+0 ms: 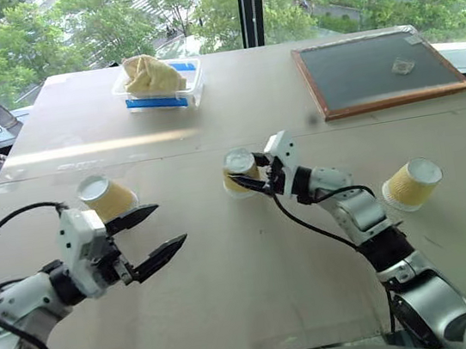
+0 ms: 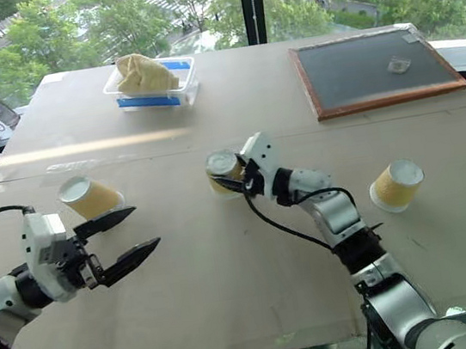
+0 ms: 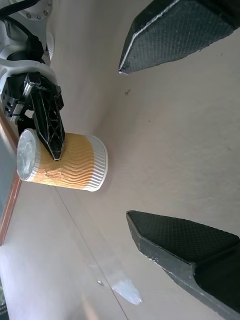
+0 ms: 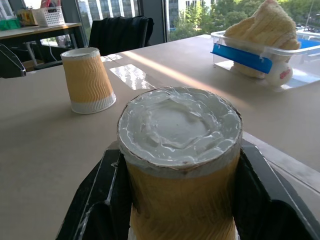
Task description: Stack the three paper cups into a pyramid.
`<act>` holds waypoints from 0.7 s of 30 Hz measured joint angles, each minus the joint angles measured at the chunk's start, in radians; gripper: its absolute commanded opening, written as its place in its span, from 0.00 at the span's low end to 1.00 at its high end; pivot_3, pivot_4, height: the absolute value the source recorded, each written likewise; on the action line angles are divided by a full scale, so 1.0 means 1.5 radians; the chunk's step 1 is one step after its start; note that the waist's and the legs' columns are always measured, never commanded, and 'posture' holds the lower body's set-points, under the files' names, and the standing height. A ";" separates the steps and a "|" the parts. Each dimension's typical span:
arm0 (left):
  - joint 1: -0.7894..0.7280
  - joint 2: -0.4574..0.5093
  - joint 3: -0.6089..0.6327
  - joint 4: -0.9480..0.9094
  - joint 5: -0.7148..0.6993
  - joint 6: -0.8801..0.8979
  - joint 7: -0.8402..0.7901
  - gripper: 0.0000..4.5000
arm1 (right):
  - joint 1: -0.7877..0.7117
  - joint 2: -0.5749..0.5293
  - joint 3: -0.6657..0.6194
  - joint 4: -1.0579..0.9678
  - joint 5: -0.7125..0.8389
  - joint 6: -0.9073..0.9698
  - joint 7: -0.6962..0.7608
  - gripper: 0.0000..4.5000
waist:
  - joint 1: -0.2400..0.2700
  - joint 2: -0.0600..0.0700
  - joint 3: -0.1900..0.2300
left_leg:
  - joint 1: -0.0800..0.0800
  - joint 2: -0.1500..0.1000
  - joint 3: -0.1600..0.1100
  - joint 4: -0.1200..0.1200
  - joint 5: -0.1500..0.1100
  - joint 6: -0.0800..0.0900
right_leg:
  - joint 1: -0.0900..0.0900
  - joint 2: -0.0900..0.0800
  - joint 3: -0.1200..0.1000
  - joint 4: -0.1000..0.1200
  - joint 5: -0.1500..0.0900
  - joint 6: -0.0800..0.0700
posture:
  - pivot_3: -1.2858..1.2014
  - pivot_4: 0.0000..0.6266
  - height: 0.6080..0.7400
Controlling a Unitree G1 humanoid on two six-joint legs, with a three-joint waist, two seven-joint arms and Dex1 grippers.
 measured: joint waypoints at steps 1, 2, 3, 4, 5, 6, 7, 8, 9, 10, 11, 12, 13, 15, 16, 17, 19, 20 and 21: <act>0.006 -0.003 0.003 -0.003 0.000 0.000 0.001 1.00 | -0.007 0.003 0.001 0.009 -0.001 0.000 0.000 0.68 | 0.001 0.000 0.000 | 0.000 0.000 0.000 0.000 0.000 0.000 | 0.000 0.000 0.000 0.000 0.000 0.000 | 0.52 0.24 1.00; 0.019 -0.010 0.011 -0.013 0.000 0.000 0.005 1.00 | -0.017 0.008 0.004 0.022 -0.003 0.000 0.005 0.79 | 0.001 0.000 0.000 | 0.000 0.000 0.000 0.000 0.000 0.000 | 0.000 0.000 0.000 0.000 0.000 0.000 | 0.52 0.24 1.00; 0.026 -0.015 0.016 -0.017 0.000 0.000 0.008 1.00 | -0.022 0.010 0.004 0.029 -0.003 0.000 0.011 0.91 | 0.001 0.000 0.000 | 0.000 0.000 0.000 0.000 0.000 0.000 | 0.000 0.000 0.000 0.000 0.000 0.000 | 0.52 0.24 1.00; 0.033 -0.016 0.021 -0.020 0.000 0.000 0.011 1.00 | -0.024 0.010 0.004 0.034 -0.003 -0.001 0.016 0.97 | 0.002 0.001 0.000 | 0.000 0.000 0.000 0.000 0.000 0.000 | 0.000 0.000 0.000 0.000 0.000 0.000 | 0.52 0.24 1.00; 0.035 -0.016 0.023 -0.022 0.000 0.001 0.014 1.00 | -0.023 0.010 0.004 0.035 -0.003 -0.001 0.020 0.99 | 0.002 0.001 0.000 | 0.000 0.000 -0.001 0.000 0.000 0.000 | 0.000 0.000 -0.001 0.000 0.000 0.000 | 0.52 0.24 1.00; 0.035 -0.016 0.025 -0.031 -0.001 0.004 0.019 1.00 | -0.017 0.006 0.004 0.031 -0.002 -0.003 0.025 0.99 | 0.002 0.001 0.001 | 0.000 0.000 -0.001 0.000 0.000 0.000 | 0.000 0.000 -0.001 0.000 0.000 0.000 | 0.52 0.24 1.00; 0.035 -0.016 0.026 -0.034 -0.002 0.005 0.020 1.00 | -0.014 0.005 0.004 0.028 -0.002 -0.003 0.026 0.99 | 0.002 0.001 0.001 | 0.000 0.000 -0.001 0.000 0.000 0.000 | 0.000 0.000 -0.001 0.000 0.000 0.000 | 0.52 0.24 1.00; 0.034 -0.016 0.026 -0.044 -0.007 0.007 0.022 1.00 | 0.001 -0.007 0.002 0.008 0.001 -0.002 0.030 0.99 | 0.002 0.001 0.001 | 0.000 0.000 -0.001 0.000 0.000 0.000 | 0.000 0.000 -0.001 0.000 0.000 0.000 | 0.52 0.24 1.00; 0.034 -0.016 0.026 -0.053 -0.012 0.010 0.022 1.00 | 0.020 -0.020 0.000 -0.022 0.007 0.000 0.039 0.99 | 0.002 0.001 0.001 | 0.000 0.000 -0.001 0.000 0.000 0.000 | 0.000 -0.001 0.000 0.000 0.000 0.000 | 0.52 0.24 1.00; 0.032 -0.015 0.026 -0.061 -0.014 0.014 0.022 1.00 | 0.035 -0.034 -0.001 -0.045 0.011 0.004 0.045 0.99 | 0.002 0.001 0.001 | 0.000 0.000 -0.001 0.000 0.000 0.000 | 0.000 -0.001 0.000 0.000 0.000 0.000 | 0.52 0.24 1.00; 0.026 -0.011 0.023 -0.070 -0.019 0.022 0.022 1.00 | 0.057 -0.058 -0.004 -0.081 0.017 0.014 0.053 0.99 | 0.004 0.001 0.000 | 0.000 0.000 -0.001 0.000 0.000 0.000 | 0.000 -0.001 -0.001 0.000 0.000 0.000 | 0.52 0.24 1.00; 0.022 -0.008 0.021 -0.077 -0.024 0.027 0.023 1.00 | 0.074 -0.078 -0.008 -0.104 0.020 0.018 0.057 0.99 | 0.005 0.000 0.000 | 0.000 -0.001 -0.001 0.000 0.000 0.000 | 0.000 -0.001 -0.001 0.000 0.000 0.000 | 0.52 0.24 1.00; -0.002 -0.001 0.007 -0.085 -0.030 0.041 0.028 1.00 | 0.105 -0.108 -0.022 -0.146 0.020 0.027 0.058 0.99 | 0.006 0.000 0.000 | 0.000 -0.001 -0.001 0.000 0.000 0.000 | 0.000 -0.001 -0.001 0.000 0.000 0.000 | 0.52 0.24 1.00; -0.064 0.012 -0.033 -0.093 -0.040 0.060 0.040 1.00 | 0.170 -0.152 -0.053 -0.224 0.026 0.030 0.051 0.99 | 0.016 0.000 0.000 | -0.001 -0.001 -0.001 0.000 0.000 0.000 | 0.000 -0.001 -0.001 0.000 0.000 0.000 | 0.52 0.24 1.00; -0.095 0.015 -0.052 -0.095 -0.043 0.069 0.043 1.00 | 0.203 -0.167 -0.071 -0.261 0.031 0.032 0.046 0.99 | 0.018 0.001 0.000 | -0.001 -0.002 -0.001 0.000 0.000 0.000 | 0.001 -0.001 -0.001 0.000 0.000 0.000 | 0.52 0.24 1.00; -0.128 0.019 -0.074 -0.095 -0.047 0.080 0.044 1.00 | 0.238 -0.183 -0.092 -0.304 0.036 0.032 0.037 0.99 | 0.018 0.001 0.001 | -0.001 -0.002 -0.001 0.000 0.000 0.000 | 0.000 0.000 -0.001 0.000 0.000 0.000 | 0.52 0.24 1.00; -0.174 0.028 -0.112 -0.094 -0.054 0.096 0.041 1.00 | 0.288 -0.214 -0.142 -0.378 0.049 0.035 0.020 0.99 | 0.015 0.001 0.001 | 0.000 -0.002 0.000 0.000 0.000 0.000 | 0.000 0.000 0.000 0.000 0.000 0.000 | 0.52 0.24 1.00; -0.194 0.032 -0.130 -0.093 -0.056 0.102 0.038 1.00 | 0.312 -0.232 -0.172 -0.414 0.058 0.038 0.015 0.99 | 0.014 0.001 0.001 | 0.000 -0.002 0.000 0.000 0.000 0.000 | 0.000 0.000 0.000 0.000 0.000 0.000 | 0.52 0.24 1.00; -0.219 0.039 -0.151 -0.092 -0.056 0.110 0.031 1.00 | 0.343 -0.253 -0.214 -0.454 0.072 0.045 0.006 0.99 | 0.015 0.001 0.001 | 0.000 -0.002 0.000 0.000 0.000 0.000 | 0.000 0.000 0.000 0.000 0.000 0.000 | 0.52 0.24 1.00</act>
